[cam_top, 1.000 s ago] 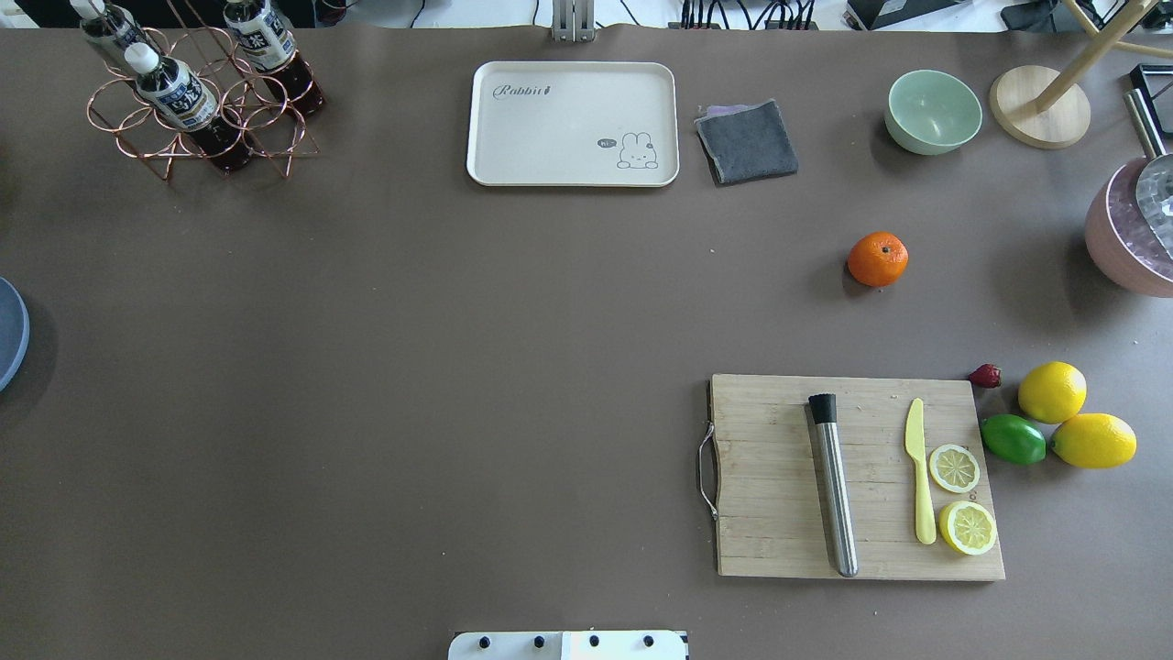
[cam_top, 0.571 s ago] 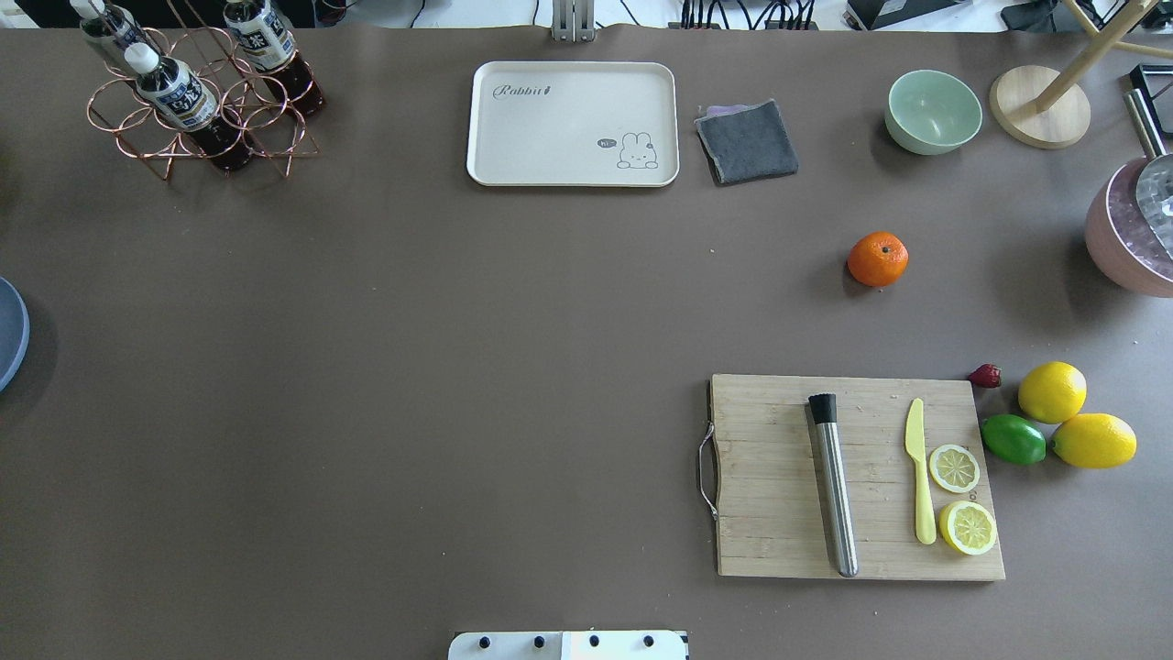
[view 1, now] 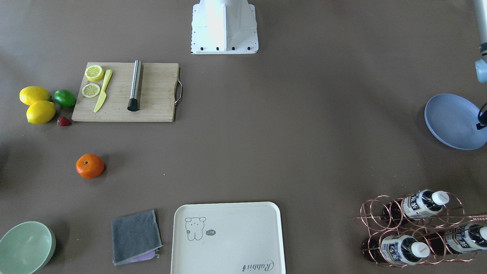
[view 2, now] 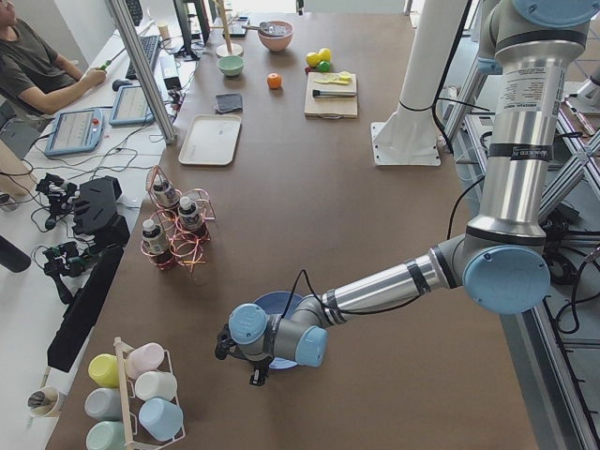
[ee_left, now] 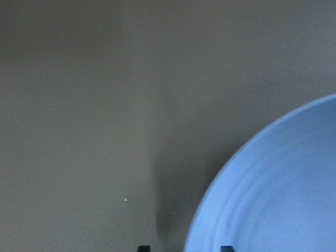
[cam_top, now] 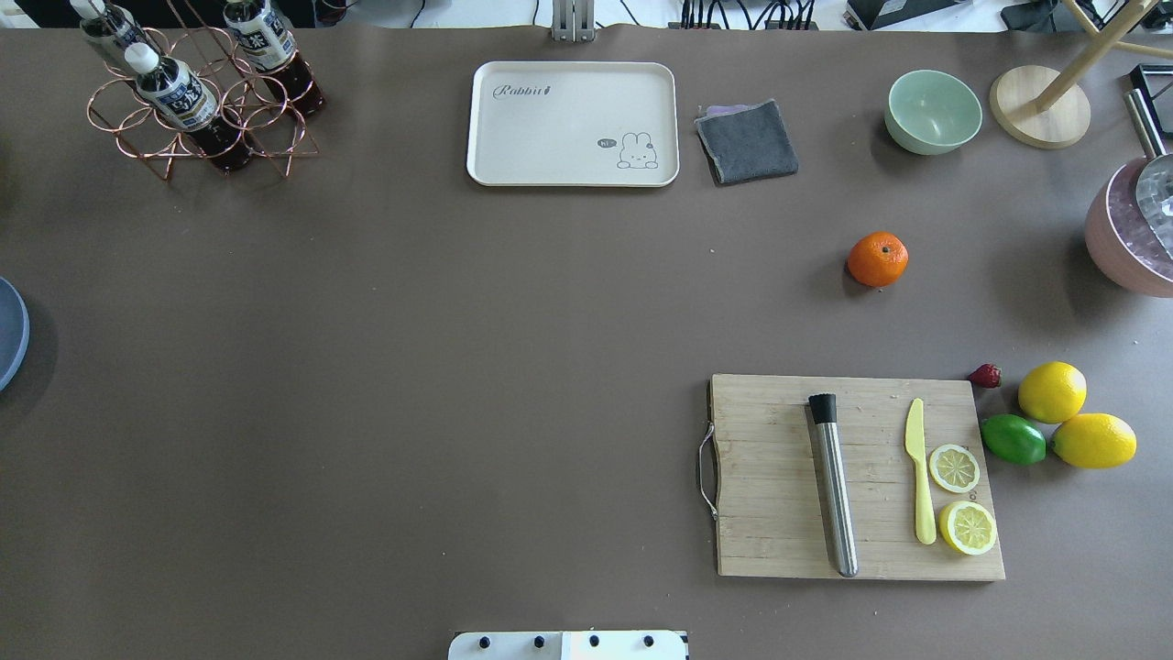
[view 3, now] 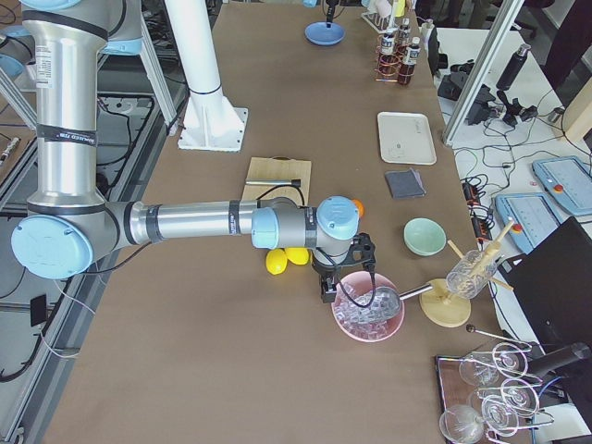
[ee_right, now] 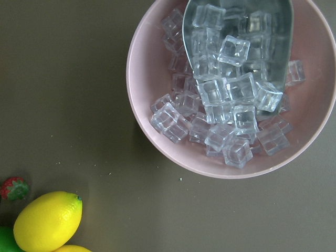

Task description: Pick orange to plate

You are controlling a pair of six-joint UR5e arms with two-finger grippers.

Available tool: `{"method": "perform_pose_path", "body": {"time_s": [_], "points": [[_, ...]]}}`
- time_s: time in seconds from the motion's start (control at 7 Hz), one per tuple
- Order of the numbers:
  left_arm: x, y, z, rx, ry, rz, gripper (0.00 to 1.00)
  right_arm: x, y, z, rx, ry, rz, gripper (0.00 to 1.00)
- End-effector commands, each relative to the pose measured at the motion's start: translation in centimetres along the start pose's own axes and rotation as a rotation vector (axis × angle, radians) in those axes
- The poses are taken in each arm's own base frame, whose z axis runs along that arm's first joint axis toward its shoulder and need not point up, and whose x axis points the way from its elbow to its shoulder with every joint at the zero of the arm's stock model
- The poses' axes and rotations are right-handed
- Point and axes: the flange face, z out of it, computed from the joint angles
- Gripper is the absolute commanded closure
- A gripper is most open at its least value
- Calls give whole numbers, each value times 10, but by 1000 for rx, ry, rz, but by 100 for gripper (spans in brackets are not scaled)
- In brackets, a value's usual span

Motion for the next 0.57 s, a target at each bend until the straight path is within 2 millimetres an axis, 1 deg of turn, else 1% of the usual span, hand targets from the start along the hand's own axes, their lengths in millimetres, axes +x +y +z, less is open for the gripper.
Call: {"method": "perform_pose_path", "body": {"time_s": [0.0, 0.14, 0.29, 0.43], "points": [[10, -9, -9, 21, 9, 19, 100, -4, -2, -3, 7, -1, -7, 0], [25, -21, -24, 50, 18, 25, 100, -13, -10, -12, 27, 2, -30, 0], [58, -37, -49, 81, 125, -26, 100, -29, -24, -24, 50, 2, -58, 0], [102, -56, -87, 120, 221, -159, 100, -46, -42, -35, 75, -25, -52, 0]]}}
